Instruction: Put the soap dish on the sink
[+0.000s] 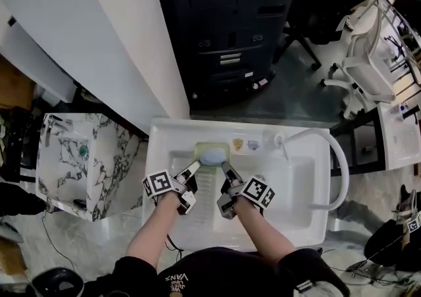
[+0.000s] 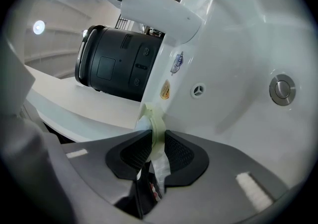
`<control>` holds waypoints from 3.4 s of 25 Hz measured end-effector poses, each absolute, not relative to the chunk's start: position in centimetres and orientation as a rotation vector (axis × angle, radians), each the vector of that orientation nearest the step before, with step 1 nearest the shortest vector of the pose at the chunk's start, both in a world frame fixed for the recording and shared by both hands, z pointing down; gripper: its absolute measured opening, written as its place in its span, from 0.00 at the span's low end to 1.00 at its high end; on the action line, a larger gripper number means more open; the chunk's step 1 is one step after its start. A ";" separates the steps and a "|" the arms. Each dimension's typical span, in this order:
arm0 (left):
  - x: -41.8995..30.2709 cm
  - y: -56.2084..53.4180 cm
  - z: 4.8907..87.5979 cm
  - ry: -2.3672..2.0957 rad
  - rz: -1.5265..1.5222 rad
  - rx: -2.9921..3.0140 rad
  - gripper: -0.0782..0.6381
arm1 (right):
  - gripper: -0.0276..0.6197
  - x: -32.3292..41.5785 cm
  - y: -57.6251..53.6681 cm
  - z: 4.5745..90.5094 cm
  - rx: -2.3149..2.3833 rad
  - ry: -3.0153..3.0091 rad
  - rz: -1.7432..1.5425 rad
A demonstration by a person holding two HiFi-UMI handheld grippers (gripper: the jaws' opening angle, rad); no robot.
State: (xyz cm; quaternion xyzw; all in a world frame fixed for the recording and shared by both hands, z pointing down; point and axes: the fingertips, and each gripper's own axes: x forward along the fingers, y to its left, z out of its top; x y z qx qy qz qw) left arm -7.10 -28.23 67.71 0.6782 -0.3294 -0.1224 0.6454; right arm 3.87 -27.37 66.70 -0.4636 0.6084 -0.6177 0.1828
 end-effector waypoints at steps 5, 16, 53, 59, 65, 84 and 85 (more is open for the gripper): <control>-7.0 -28.9 68.1 -0.755 -0.282 1.527 0.27 | 0.16 4.1 -27.9 67.1 -1.316 1.692 -1.749; -6.7 -30.1 68.6 -0.777 -0.308 1.496 0.27 | 0.16 4.5 -29.1 67.6 -1.333 1.658 -1.748; -6.5 -31.2 66.5 -0.784 -0.344 1.605 0.36 | 0.23 5.1 -29.2 66.7 -1.418 1.938 -1.606; -6.8 -30.1 66.4 -0.847 -0.163 1.766 0.36 | 0.23 4.5 -28.4 67.0 -1.479 2.068 -1.576; -7.4 -29.1 67.1 -0.943 -0.016 1.849 0.35 | 0.05 4.6 -28.4 67.0 -1.509 2.087 -1.556; -6.7 -30.5 67.3 -0.966 -0.119 1.830 0.18 | 0.05 3.8 -29.5 66.5 -1.446 2.027 -1.574; -6.6 -30.4 67.3 -0.955 -0.128 1.821 0.18 | 0.05 3.8 -29.4 66.5 -1.441 2.027 -1.574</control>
